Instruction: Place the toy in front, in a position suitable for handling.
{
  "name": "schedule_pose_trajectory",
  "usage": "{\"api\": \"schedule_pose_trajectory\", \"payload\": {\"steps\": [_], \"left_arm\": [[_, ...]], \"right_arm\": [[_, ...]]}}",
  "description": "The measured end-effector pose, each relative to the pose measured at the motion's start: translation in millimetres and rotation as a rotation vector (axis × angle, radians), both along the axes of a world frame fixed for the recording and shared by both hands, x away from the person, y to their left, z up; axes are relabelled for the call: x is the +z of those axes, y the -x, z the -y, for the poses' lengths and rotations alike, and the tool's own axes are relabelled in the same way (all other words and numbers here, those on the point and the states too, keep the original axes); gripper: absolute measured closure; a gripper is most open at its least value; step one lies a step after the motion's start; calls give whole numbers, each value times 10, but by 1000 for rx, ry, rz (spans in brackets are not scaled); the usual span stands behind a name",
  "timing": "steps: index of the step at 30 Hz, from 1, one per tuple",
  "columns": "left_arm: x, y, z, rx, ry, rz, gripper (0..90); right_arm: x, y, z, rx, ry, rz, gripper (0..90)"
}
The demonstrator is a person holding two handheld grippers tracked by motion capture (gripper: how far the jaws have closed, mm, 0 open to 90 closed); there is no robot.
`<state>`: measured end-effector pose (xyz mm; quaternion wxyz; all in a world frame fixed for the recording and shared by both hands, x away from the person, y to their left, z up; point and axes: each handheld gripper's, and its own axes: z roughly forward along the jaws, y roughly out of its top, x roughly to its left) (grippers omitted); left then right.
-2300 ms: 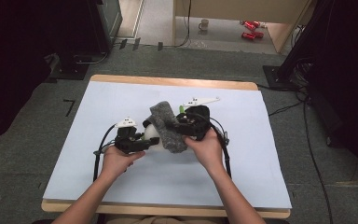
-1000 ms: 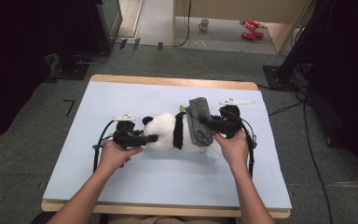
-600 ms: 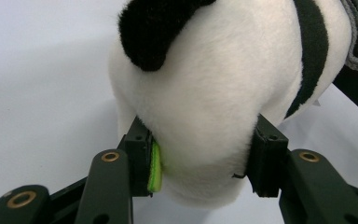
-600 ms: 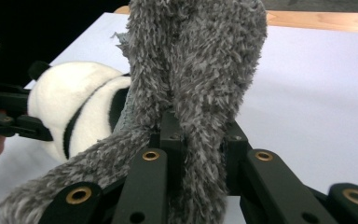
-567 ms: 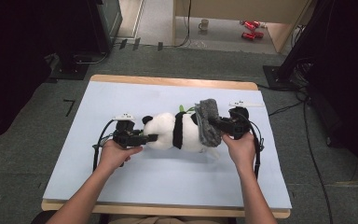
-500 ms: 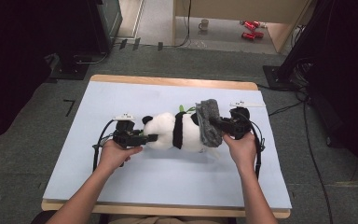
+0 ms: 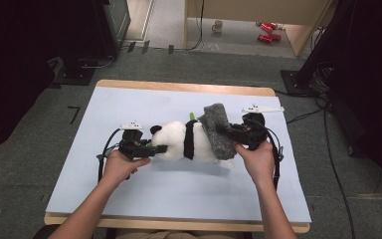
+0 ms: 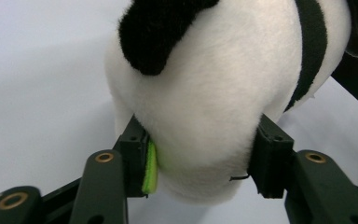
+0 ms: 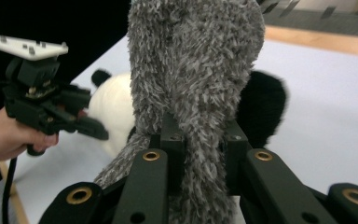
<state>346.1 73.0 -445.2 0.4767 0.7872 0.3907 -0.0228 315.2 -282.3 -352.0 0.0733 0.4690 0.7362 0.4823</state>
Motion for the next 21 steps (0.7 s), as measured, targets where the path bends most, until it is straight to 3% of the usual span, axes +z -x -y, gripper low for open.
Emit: {"api": "schedule_pose_trajectory", "payload": {"steps": [4,7,10,12,21], "left_arm": [[-6,2,3,-3,-1,25,389],[-14,-11,-12,-6,13,34,342],[-7,-4,-21,-11,17,61,301],[1,14,-31,-25,5,101,298],[-55,50,-79,-85,-26,170,296]], "right_arm": [[-164,-63,-93,13,50,-51,769],[-245,-107,-74,0,22,-43,769],[-258,-121,-64,-13,31,-27,764],[-270,-133,-56,-21,28,-22,764],[-289,-213,-45,-29,17,-19,762]]}}
